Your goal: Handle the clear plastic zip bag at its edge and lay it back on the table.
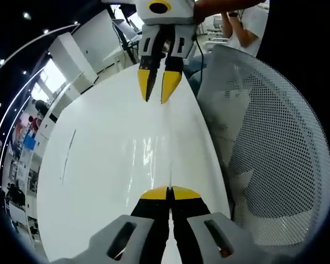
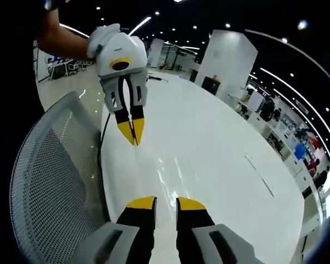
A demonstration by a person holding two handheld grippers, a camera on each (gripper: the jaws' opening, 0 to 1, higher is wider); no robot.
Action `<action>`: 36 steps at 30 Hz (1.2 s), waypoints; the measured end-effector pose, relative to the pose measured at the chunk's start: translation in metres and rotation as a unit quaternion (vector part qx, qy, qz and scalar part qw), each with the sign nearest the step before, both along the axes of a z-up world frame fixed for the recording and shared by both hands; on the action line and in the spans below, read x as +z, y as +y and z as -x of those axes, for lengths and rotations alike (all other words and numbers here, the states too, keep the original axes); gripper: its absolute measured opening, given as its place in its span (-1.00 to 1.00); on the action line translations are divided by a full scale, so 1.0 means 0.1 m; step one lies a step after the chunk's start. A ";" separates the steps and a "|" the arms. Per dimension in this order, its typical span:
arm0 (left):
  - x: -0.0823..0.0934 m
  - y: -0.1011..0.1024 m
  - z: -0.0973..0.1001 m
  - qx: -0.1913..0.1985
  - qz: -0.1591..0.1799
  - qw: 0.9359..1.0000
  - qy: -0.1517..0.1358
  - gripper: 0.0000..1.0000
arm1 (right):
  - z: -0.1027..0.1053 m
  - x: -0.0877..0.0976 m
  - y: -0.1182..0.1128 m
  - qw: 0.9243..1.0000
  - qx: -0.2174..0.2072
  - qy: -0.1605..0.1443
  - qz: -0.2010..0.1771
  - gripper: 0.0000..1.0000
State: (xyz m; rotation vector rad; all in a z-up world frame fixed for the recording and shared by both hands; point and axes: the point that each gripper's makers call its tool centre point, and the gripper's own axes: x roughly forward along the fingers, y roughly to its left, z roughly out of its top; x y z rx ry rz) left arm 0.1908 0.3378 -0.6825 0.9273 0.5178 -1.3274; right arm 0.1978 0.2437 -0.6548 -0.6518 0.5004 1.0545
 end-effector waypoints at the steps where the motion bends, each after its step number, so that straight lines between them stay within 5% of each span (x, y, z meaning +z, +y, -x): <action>1: 0.00 0.00 0.00 0.000 0.000 1.000 -0.001 -1.00 | 0.00 -0.01 0.02 1.000 0.002 0.000 0.002 -0.78; 16: 0.13 -0.07 0.05 -0.005 0.017 1.000 -0.009 -1.00 | 0.06 -0.16 0.23 0.999 0.027 0.015 0.012 -0.79; 26: 0.28 -0.17 0.06 -0.006 0.054 0.998 -0.014 -1.00 | 0.08 -0.28 0.28 0.999 0.012 0.038 -0.007 -1.00; 36: 0.34 -0.17 0.00 0.006 0.068 0.997 -0.023 -1.00 | 0.04 -0.28 0.28 0.998 -0.017 0.053 -0.025 -1.00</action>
